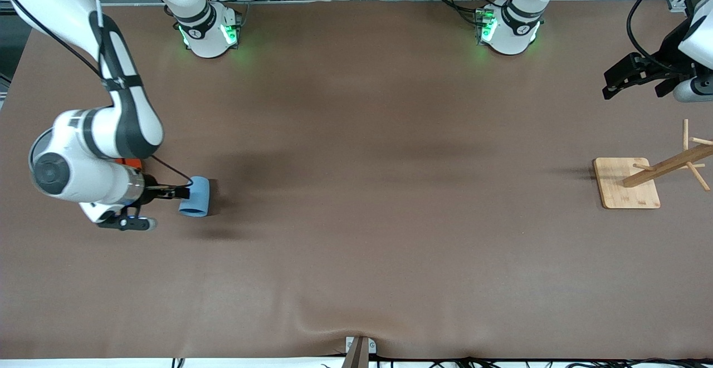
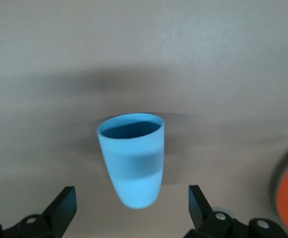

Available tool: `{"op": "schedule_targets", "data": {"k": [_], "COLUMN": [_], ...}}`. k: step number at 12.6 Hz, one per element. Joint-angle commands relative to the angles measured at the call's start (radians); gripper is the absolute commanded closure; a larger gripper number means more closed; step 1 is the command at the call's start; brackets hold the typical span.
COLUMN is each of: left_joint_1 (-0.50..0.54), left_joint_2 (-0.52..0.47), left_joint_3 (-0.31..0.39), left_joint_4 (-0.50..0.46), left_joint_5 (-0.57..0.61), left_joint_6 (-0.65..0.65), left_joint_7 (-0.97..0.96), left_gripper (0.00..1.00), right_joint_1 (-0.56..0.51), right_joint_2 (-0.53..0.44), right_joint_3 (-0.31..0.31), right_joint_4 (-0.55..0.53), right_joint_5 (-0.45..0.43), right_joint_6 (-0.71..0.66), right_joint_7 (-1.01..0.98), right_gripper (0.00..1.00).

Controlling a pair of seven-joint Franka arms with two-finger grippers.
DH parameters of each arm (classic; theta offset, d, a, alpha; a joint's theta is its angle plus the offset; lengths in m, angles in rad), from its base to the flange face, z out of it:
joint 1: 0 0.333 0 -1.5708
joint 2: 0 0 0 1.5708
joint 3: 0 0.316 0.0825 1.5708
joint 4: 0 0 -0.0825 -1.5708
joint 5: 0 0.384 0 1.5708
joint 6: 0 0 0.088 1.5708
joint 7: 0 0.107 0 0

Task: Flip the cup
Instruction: 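Reach the right gripper down to the blue cup lying sideways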

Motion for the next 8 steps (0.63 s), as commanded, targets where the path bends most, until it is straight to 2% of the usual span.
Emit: {"op": "schedule_targets", "data": {"k": [1,3,8], "left_joint_1": [0.002,0.005,0.004], "left_joint_2": [0.010,0.010,0.006], "left_joint_3": [-0.003,-0.003,-0.003], "left_joint_4": [0.027,0.026,0.029], "left_joint_5": [0.019,0.019,0.016], "left_joint_6": [-0.017,-0.017,-0.016], "left_joint_7": [0.016,0.016,0.013], "left_gripper": [0.00,0.00,0.00], "right_joint_1": [-0.001,0.003,0.029], "right_joint_2": [-0.031,-0.016,0.043], "right_joint_3": [0.006,0.007,0.007], "right_joint_4": [-0.134,-0.148,-0.188], "right_joint_5": [0.016,0.017,0.019], "right_joint_6": [0.115,0.123,0.277], "right_joint_7": [-0.055,-0.057,-0.057], "right_gripper": [0.00,0.00,0.00]}}
